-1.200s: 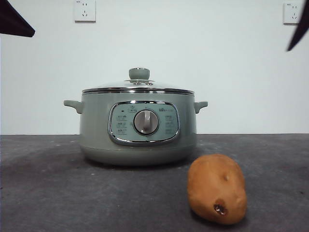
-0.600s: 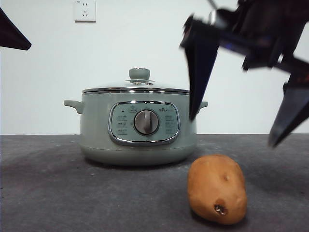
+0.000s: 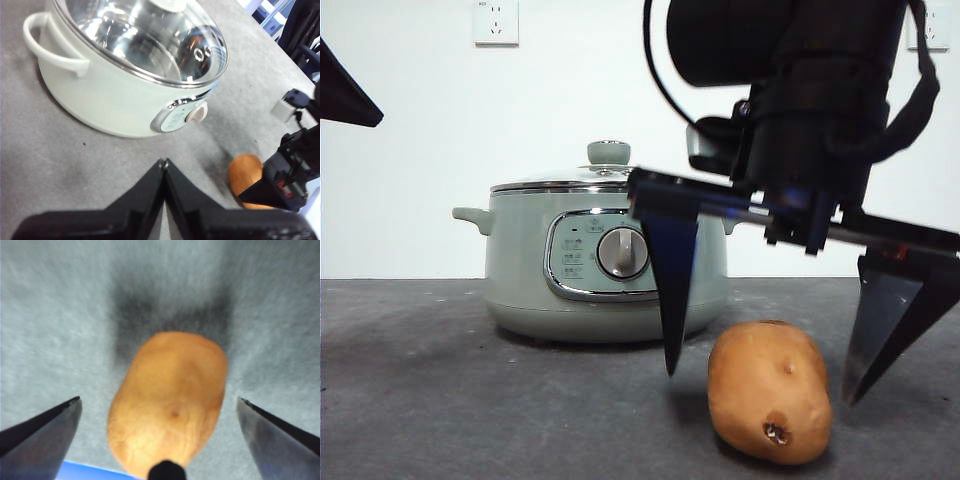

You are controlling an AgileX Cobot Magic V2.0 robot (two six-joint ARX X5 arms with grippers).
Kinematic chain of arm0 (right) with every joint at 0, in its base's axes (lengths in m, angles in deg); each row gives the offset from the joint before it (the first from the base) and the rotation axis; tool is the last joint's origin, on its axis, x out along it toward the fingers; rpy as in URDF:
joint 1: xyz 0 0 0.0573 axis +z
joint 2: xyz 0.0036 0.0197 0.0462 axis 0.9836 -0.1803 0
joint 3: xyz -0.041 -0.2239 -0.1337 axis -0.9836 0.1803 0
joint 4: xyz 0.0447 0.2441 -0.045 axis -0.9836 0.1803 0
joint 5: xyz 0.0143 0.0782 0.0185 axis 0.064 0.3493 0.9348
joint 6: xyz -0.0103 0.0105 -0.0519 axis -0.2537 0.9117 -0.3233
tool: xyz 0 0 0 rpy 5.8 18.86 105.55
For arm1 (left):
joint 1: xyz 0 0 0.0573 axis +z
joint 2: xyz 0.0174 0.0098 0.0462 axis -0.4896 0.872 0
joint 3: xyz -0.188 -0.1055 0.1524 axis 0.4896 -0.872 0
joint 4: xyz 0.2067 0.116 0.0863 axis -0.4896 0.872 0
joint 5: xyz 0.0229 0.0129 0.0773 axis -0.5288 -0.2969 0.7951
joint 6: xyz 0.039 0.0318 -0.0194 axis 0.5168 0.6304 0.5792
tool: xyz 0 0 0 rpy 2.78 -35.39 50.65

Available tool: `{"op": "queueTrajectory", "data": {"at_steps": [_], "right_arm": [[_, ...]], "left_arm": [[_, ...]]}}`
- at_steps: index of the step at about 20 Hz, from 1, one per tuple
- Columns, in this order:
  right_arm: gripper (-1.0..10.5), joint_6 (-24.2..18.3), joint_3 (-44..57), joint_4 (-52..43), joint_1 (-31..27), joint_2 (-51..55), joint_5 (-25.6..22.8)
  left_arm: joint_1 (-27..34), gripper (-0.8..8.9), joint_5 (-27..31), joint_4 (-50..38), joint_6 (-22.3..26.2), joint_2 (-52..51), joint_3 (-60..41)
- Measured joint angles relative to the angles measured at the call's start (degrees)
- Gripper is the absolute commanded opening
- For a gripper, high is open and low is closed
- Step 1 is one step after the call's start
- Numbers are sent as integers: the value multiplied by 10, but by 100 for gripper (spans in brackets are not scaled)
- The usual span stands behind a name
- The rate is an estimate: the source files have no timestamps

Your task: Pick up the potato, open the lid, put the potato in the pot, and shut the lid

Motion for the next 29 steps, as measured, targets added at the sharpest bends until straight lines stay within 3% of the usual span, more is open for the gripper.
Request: {"op": "queueTrajectory", "data": {"at_steps": [1,5,9,13,17,20,22,24,27,29], "right_arm": [[637,1,0,0,0,-6,0],[226,3,0,0,0,-13,0],[-20,-7,-2,-2,0,-27,6],[-12,-20,-4,5,0,-27,12],[-12,-47,-45,75,0,14,15],[-12,-93,-130,155,0,63,-2],[-12,-149,-187,216,0,88,-40],[-12,-203,-240,280,0,105,-91],[-12,-260,-290,342,0,141,-176],[-12,-297,-298,342,0,173,-187]], "left_arm": [[0,-4,0,1,0,1,0],[0,-4,0,1,0,1,0],[0,-4,40,1,1,1,0],[0,-4,53,1,4,2,1],[-6,-4,55,29,4,7,43],[-24,-3,56,69,4,38,113],[-48,4,60,98,5,77,176],[-81,130,100,134,5,125,248],[-127,447,159,196,7,210,364],[-151,539,176,225,10,275,448]]}}
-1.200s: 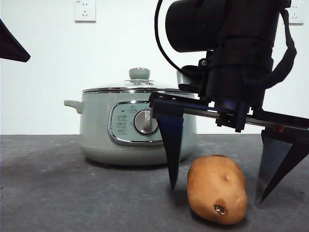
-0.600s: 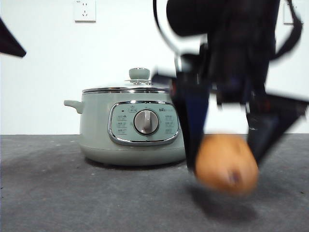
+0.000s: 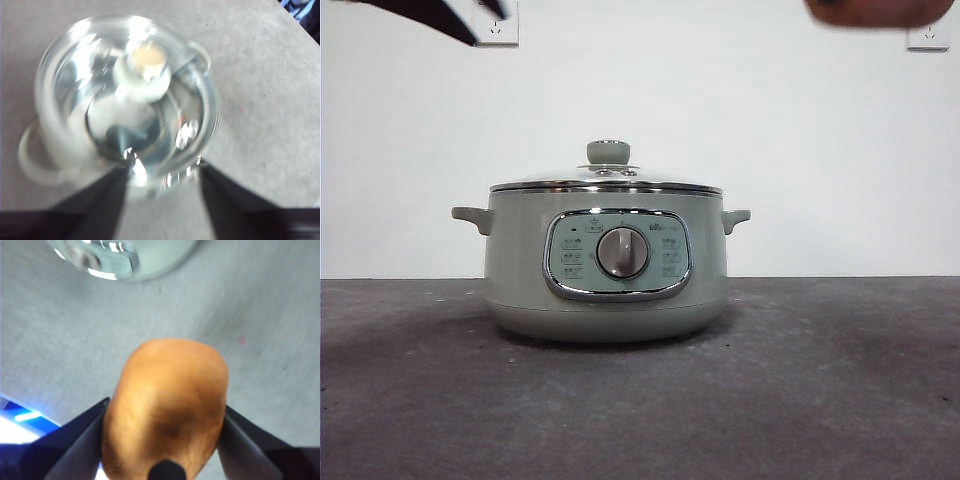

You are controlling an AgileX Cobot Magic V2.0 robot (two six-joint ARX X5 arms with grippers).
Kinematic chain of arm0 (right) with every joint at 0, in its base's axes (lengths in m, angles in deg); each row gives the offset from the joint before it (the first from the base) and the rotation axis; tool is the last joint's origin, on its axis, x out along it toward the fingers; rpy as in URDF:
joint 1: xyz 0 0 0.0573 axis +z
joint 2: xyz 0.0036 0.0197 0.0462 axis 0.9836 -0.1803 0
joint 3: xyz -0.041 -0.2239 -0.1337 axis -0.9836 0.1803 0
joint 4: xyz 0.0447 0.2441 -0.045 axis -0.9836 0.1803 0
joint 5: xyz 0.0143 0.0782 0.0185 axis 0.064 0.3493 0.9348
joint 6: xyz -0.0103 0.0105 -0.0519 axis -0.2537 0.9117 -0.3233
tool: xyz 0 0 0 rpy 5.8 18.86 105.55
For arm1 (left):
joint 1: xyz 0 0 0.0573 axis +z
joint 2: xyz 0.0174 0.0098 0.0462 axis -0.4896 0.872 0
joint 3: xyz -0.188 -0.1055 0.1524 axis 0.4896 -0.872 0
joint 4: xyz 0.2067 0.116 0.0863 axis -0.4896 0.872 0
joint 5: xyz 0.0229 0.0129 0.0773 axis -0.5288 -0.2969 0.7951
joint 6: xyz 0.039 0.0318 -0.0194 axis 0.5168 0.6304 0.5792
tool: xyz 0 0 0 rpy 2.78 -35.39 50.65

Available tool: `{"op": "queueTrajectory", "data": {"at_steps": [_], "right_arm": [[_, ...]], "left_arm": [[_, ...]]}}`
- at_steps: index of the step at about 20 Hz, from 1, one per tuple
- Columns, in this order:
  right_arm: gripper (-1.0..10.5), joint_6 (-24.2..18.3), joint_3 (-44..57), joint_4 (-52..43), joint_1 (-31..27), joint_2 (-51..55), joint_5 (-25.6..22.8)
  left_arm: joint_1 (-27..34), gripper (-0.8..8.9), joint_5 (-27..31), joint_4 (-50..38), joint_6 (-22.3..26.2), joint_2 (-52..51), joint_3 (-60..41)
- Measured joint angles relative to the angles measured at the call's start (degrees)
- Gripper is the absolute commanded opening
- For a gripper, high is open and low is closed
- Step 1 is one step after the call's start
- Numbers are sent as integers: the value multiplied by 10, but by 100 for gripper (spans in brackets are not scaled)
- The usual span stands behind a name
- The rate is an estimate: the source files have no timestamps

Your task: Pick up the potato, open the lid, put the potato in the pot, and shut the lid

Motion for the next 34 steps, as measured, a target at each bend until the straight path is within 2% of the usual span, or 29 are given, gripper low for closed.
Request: {"op": "queueTrajectory", "data": {"at_steps": [3,4,6,10,18,29,31,34], "right_arm": [[-12,-28,0,0,0,38,0],[-12,-31,0,0,0,48,0],[-12,-30,0,0,0,64,-1],[-12,-26,0,0,0,72,0],[-11,-13,0,0,0,72,0],[-12,5,0,0,0,72,0],[-12,5,0,0,0,72,0],[-12,9,0,0,0,72,0]], "left_arm": [[-27,545,47,45,9,104,132],[-32,572,60,57,10,138,174],[-39,699,73,72,10,202,251],[-50,701,85,100,23,305,358],[-82,690,125,98,66,369,371],[-106,686,148,105,68,391,371],[-107,583,152,104,68,391,371],[-107,546,161,114,68,392,371]]}}
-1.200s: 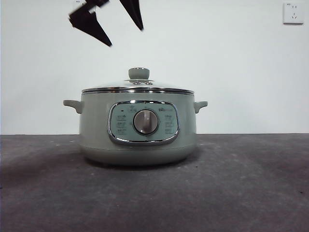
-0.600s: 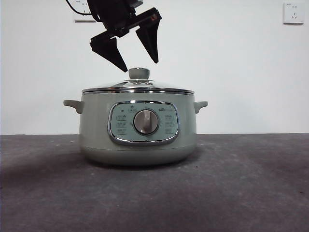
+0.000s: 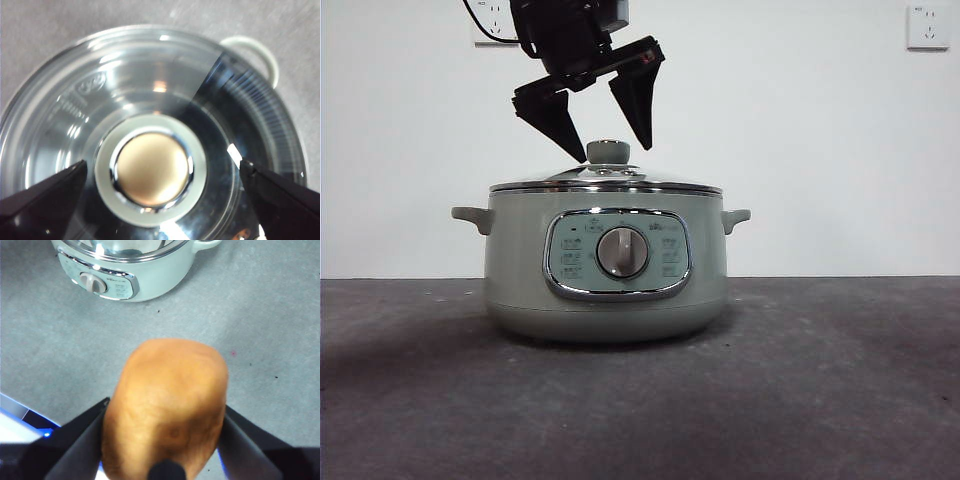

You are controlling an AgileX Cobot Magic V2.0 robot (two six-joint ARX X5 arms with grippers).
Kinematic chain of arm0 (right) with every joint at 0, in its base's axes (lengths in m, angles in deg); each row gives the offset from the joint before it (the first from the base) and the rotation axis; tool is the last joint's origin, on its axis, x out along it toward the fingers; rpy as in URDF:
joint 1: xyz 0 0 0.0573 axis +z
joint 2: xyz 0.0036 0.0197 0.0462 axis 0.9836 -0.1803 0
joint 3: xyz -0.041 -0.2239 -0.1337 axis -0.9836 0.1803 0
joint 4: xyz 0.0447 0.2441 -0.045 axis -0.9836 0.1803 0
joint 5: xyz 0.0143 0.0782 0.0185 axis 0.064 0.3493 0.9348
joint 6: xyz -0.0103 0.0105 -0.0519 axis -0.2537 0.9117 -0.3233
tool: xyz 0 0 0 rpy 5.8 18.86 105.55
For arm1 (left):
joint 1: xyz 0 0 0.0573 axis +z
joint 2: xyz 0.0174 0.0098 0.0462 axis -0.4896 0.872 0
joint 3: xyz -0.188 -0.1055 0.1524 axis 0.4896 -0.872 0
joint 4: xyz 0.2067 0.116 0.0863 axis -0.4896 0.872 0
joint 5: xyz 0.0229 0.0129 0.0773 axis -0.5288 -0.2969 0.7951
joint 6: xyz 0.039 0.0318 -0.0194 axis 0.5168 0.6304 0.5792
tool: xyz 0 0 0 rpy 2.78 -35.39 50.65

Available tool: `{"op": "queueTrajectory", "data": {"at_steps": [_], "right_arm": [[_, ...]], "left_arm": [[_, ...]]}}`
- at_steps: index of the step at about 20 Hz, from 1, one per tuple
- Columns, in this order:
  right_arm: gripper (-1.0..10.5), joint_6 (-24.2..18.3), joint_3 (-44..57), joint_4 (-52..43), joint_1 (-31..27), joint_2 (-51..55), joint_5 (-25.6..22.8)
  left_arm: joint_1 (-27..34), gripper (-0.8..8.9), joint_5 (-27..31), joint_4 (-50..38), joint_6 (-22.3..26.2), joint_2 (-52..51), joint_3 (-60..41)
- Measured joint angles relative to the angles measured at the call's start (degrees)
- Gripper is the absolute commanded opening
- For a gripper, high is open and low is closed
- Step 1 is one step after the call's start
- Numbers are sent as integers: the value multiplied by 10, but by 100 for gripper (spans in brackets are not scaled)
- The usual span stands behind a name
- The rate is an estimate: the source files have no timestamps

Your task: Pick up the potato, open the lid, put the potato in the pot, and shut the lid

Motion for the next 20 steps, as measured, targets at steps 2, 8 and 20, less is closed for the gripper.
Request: {"op": "queueTrajectory", "data": {"at_steps": [2,8,20], "right_arm": [[-12,2,0,0,0,0,0],[-12,4,0,0,0,0,0],[-11,40,0,-36,0,-8,-1]], "left_arm": [[0,442,3,3,1,6,0],[0,163,23,-10,5,11,1],[-1,-12,60,-7,13,4,0]]}}
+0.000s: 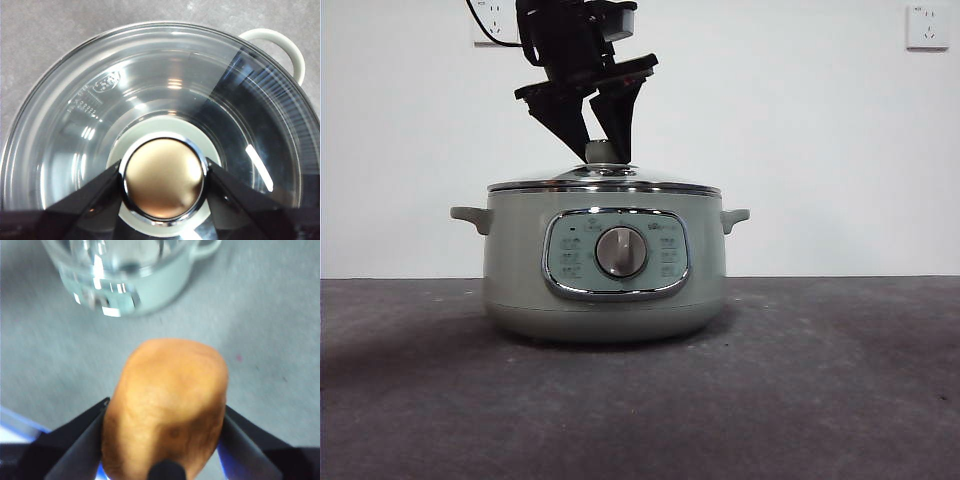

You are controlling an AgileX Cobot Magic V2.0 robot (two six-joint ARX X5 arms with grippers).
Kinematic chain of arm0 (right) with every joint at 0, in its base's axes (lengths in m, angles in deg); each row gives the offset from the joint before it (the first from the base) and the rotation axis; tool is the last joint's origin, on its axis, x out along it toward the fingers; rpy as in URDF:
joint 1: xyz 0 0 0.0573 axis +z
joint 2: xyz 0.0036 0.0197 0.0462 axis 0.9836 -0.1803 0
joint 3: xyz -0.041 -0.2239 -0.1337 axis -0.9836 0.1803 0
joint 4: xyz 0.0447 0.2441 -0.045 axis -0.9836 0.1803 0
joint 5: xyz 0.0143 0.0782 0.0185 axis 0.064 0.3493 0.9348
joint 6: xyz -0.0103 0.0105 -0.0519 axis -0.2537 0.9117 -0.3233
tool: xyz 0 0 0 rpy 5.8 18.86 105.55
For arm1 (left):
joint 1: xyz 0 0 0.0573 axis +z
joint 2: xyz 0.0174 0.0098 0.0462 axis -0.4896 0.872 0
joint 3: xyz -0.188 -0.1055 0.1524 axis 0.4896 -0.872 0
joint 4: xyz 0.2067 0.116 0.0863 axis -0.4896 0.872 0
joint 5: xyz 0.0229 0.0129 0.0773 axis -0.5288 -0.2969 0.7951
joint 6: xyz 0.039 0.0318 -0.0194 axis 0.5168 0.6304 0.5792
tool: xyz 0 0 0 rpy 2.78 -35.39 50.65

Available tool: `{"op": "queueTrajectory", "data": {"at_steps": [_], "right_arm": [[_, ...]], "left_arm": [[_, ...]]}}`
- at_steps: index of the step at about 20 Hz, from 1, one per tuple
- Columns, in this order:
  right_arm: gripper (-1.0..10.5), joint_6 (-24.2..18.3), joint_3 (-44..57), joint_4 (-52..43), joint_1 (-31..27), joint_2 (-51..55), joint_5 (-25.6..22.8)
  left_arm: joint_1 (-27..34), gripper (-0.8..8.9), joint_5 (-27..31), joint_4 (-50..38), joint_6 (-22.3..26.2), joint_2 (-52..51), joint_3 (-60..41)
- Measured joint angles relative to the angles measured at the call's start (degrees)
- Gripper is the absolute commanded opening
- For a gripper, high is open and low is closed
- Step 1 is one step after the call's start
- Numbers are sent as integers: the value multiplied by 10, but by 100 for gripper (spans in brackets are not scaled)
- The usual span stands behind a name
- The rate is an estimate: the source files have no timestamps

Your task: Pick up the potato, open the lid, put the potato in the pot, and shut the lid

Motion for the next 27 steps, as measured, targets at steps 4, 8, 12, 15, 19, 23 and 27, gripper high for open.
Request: {"op": "queueTrajectory", "data": {"at_steps": [4,8,12,15,19,23,27], "right_arm": [[-12,7,0,-59,0,-40,29],[-12,6,0,-124,-10,-104,88],[-12,-5,-60,-145,-57,-209,141],[-12,-22,-167,-129,-90,-311,171],[-12,-55,-326,-79,-108,-466,184],[-12,-71,-444,-69,-115,-593,186],[-12,-73,-461,-110,-115,-645,189]], "left_arm": [[36,-12,27,1,16,-47,-4],[92,-12,43,3,18,-127,-4],[128,-12,28,31,18,-164,-3],[168,-12,31,50,18,-183,-3],[208,-12,38,54,18,-207,-3],[230,-12,33,85,18,-207,-3],[239,-12,32,86,18,-207,-3]]}}
